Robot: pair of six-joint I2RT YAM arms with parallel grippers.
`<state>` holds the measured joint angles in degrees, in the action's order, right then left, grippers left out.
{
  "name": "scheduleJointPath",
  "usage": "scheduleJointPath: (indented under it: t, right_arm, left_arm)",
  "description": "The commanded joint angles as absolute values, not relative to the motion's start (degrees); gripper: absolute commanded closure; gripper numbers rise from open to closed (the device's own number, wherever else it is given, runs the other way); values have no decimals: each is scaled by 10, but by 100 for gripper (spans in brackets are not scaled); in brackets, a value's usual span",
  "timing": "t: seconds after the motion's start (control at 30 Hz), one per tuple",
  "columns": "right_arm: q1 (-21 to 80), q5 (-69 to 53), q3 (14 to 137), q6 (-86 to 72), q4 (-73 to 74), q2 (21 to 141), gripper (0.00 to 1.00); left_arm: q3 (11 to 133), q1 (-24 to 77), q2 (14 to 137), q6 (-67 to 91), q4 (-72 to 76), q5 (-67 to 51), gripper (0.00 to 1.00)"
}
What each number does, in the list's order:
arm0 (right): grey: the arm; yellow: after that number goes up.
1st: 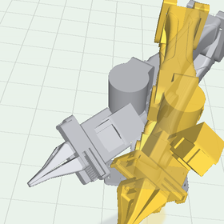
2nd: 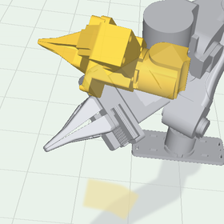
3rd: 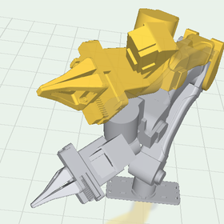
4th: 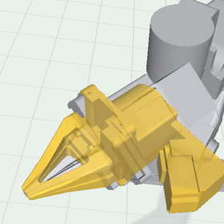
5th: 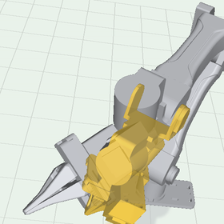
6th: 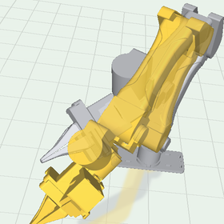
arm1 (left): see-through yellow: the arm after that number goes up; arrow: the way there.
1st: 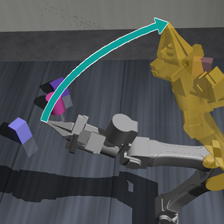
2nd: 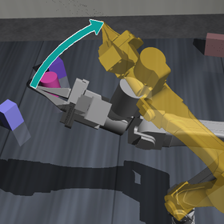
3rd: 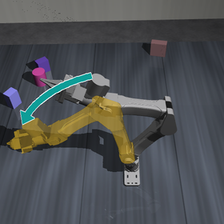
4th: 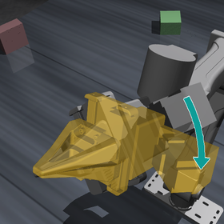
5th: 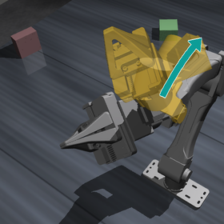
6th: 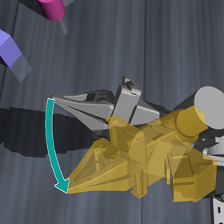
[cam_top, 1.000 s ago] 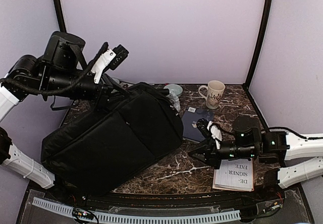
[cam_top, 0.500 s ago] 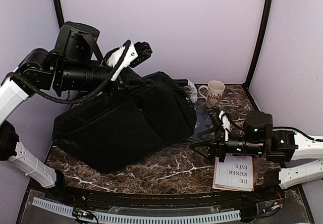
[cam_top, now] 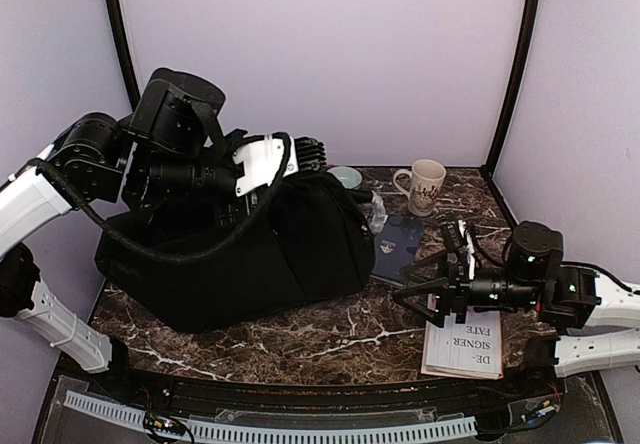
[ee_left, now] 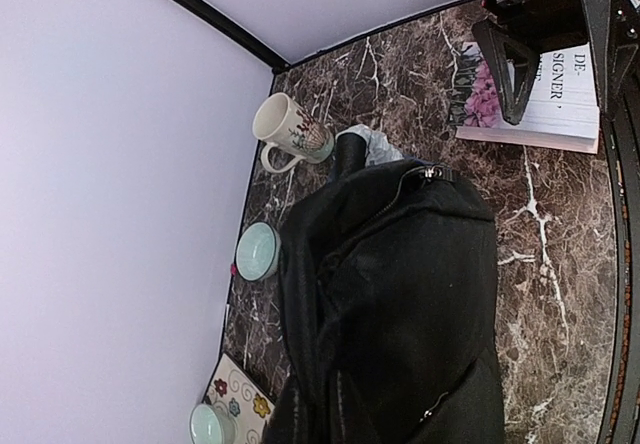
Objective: Pack the student bag
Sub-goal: Pick up the largest pocket of the bag from the student bag.
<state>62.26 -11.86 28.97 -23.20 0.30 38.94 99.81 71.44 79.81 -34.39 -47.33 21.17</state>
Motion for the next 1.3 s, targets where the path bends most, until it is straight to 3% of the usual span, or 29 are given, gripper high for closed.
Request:
scheduleJointPath:
  t: [0.0,0.23,0.73,1.27]
  right_arm:
    - [618,-156,287,-224,-93,396,21]
    - [613,-157,326,-182,-105,465,19]
    - [563,-132,354,-100,-89,480,14]
    - [555,-150,427,-80,-64,509,24]
  left_arm:
    - [1000,727,778,-410,-398,228,100]
    - [1004,744,781,-446,-366,231,100]
    - [1006,769,764,-415,-351,211,100]
    - [987,778,753,-404,-342,219,100]
